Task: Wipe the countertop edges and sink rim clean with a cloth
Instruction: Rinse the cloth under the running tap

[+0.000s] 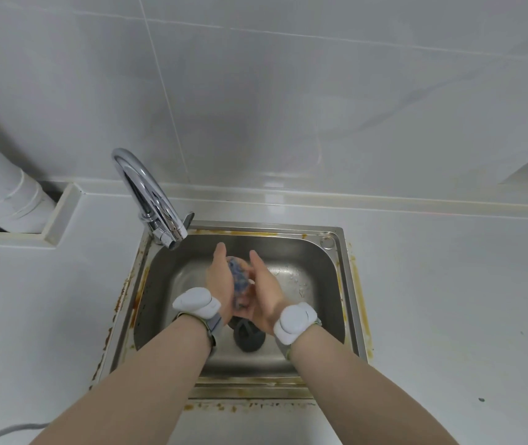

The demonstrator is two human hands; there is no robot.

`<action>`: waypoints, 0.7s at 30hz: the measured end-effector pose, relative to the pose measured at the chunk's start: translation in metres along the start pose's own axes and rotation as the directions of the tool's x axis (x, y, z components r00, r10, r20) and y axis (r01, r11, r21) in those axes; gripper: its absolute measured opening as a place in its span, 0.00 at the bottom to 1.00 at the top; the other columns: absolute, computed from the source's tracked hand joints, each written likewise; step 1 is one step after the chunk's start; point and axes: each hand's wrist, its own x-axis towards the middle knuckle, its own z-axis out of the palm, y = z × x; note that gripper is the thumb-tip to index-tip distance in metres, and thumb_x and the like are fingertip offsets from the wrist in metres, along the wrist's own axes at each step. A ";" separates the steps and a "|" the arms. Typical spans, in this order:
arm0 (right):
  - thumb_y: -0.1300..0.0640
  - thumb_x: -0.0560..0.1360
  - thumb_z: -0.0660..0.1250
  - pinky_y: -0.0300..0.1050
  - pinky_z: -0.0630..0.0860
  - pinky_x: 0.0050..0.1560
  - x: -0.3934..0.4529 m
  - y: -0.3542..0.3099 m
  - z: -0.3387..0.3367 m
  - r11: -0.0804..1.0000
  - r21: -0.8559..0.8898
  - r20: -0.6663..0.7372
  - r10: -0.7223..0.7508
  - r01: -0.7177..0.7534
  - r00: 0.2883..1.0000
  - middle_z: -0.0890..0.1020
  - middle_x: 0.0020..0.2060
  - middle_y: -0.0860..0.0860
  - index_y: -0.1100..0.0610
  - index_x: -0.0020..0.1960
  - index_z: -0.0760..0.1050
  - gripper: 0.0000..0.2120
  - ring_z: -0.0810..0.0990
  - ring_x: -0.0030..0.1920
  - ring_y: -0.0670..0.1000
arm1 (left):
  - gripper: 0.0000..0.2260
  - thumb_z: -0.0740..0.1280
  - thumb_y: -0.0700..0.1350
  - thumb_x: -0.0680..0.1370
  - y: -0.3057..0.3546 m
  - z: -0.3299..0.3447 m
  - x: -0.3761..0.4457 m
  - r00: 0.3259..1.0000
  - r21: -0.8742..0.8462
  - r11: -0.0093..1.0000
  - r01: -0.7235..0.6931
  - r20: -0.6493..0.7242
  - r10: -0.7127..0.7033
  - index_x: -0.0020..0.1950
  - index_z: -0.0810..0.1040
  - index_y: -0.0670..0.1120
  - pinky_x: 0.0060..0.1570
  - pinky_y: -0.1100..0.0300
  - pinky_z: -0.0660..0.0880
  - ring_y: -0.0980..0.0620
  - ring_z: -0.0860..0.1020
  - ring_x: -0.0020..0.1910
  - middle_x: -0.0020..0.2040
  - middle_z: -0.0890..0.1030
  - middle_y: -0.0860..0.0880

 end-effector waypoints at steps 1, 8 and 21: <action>0.33 0.74 0.59 0.61 0.65 0.69 -0.002 -0.003 0.003 0.993 0.113 0.044 0.010 -0.014 0.999 0.76 0.60 0.65 0.60 0.67 0.71 0.35 0.73 0.64 0.65 | 0.21 0.58 0.63 0.78 0.000 0.004 -0.002 1.000 0.038 0.999 -0.014 0.005 0.014 0.42 0.75 0.46 0.45 0.52 0.74 0.46 0.77 0.40 0.40 0.78 0.43; 0.35 0.72 0.65 0.47 0.68 0.67 -0.001 -0.007 0.012 0.938 0.334 -0.059 -0.071 0.087 0.996 0.83 0.49 0.51 0.55 0.55 0.80 0.25 0.79 0.56 0.50 | 0.23 0.49 0.55 0.83 -0.018 -0.001 -0.001 0.805 0.775 0.397 -0.491 0.230 0.547 0.78 0.59 0.55 0.73 0.52 0.59 0.49 0.63 0.74 0.75 0.66 0.52; 0.43 0.64 0.75 0.37 0.57 0.24 0.010 -0.007 0.005 0.991 -0.024 -0.388 -0.128 0.129 0.913 0.65 0.24 0.50 0.54 0.39 0.69 0.20 0.59 0.22 0.49 | 0.24 0.53 0.66 0.80 -0.047 -0.041 -0.019 0.999 0.338 0.940 0.042 -0.013 -0.040 0.71 0.65 0.56 0.66 0.51 0.68 0.49 0.71 0.65 0.67 0.70 0.51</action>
